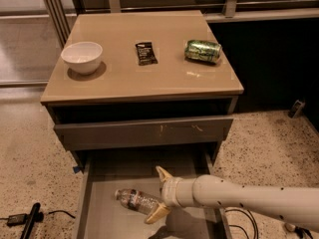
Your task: Pick water bottle from middle drawer and place on counter
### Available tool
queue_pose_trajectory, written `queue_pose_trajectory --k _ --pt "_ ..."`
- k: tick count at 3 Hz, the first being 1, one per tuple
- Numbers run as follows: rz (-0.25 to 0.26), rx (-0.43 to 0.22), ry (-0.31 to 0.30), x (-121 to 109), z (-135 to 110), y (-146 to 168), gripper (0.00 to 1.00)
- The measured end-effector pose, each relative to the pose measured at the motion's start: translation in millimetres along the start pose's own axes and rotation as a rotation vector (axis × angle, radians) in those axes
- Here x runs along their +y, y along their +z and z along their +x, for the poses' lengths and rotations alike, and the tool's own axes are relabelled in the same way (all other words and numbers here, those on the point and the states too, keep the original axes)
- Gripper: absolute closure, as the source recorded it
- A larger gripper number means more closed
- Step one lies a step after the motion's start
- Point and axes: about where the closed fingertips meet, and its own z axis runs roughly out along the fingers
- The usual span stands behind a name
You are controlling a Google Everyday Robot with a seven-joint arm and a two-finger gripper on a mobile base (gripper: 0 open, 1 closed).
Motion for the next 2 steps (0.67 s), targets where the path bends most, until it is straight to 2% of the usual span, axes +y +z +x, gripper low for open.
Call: queue_pose_trajectory --k 2 --pt "-0.055 0.073 0.02 10.5 10.9 47.1 0.0"
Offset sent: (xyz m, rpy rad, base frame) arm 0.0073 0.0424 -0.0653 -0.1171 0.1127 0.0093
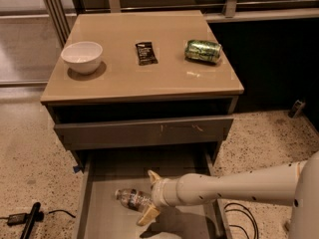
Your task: Pick water bottle from middle drawer and place on counter
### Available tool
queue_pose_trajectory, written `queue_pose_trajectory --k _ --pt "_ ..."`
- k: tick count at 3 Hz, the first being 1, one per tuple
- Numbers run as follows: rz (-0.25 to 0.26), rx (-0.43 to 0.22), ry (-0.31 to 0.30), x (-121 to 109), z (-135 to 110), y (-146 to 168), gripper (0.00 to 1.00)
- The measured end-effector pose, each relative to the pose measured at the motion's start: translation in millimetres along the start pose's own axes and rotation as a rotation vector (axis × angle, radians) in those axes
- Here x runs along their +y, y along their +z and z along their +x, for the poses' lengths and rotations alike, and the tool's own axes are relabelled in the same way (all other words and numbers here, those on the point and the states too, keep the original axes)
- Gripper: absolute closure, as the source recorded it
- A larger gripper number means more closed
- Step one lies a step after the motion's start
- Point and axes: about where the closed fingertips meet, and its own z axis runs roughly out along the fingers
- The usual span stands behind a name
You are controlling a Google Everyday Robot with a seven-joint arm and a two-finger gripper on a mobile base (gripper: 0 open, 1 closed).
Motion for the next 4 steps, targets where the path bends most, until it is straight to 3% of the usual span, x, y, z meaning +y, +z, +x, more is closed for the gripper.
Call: queue_pose_trajectory --k 3,4 --pt "-0.052 0.187 0.032 9.2 25.8 44.1 0.0" --pt "-0.056 0.191 0.027 9.9 25.3 46.4 0.0"
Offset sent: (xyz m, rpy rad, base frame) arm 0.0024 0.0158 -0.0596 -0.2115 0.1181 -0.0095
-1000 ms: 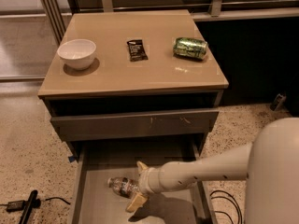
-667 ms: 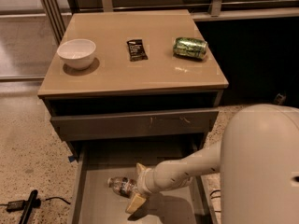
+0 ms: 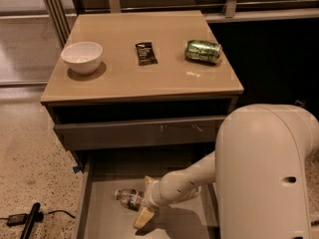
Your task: Pick water bottle from middle drawer and place on counter
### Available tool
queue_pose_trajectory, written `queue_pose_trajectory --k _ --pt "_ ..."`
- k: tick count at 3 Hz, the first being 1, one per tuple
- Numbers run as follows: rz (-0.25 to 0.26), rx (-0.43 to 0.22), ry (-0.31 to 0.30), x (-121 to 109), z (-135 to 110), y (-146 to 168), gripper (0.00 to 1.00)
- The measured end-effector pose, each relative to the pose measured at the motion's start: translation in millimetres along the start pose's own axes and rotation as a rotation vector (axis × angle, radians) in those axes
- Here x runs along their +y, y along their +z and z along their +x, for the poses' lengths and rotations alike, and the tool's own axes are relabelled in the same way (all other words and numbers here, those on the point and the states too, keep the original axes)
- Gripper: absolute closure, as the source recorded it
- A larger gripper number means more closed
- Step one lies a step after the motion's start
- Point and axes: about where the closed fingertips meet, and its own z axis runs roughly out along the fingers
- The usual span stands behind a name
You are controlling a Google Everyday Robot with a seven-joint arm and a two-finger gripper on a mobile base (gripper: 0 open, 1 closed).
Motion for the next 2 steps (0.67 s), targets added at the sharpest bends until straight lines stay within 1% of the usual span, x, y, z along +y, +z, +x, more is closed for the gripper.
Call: queue_pose_trajectory --k 1,2 --pt "0.0 0.0 0.0 0.0 0.0 0.0 0.14" --pt "0.0 0.0 0.0 0.0 0.0 0.0 0.37"
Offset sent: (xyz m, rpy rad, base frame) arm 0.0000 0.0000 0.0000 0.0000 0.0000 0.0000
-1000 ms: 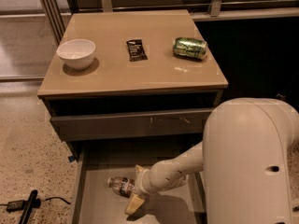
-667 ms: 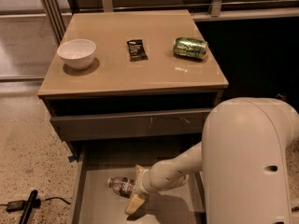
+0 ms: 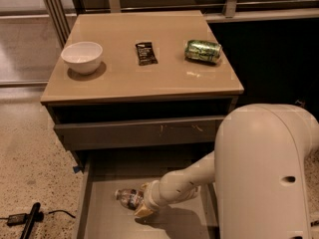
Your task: Pick water bottle from middle drawer and place on counter
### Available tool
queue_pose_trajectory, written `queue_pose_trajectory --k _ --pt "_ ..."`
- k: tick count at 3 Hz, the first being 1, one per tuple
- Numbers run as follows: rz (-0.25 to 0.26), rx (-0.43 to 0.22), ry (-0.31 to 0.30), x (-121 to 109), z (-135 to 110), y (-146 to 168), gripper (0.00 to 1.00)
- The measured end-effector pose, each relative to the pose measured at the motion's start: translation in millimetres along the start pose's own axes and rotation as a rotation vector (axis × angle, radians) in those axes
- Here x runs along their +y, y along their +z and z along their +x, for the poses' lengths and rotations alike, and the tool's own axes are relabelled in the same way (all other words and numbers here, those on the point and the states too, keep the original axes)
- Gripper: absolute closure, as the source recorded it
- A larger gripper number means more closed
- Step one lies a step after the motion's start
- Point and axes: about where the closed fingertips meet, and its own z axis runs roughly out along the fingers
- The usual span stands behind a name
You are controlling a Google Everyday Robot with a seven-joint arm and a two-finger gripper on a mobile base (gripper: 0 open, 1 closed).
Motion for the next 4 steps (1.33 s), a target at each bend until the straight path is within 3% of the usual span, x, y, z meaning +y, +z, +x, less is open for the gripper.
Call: queue_pose_trajectory --k 2,3,4 --pt "0.0 0.0 0.0 0.0 0.0 0.0 0.84" --pt "0.0 0.0 0.0 0.0 0.0 0.0 1.0" --pt "0.0 0.0 0.0 0.1 0.0 0.1 1.0"
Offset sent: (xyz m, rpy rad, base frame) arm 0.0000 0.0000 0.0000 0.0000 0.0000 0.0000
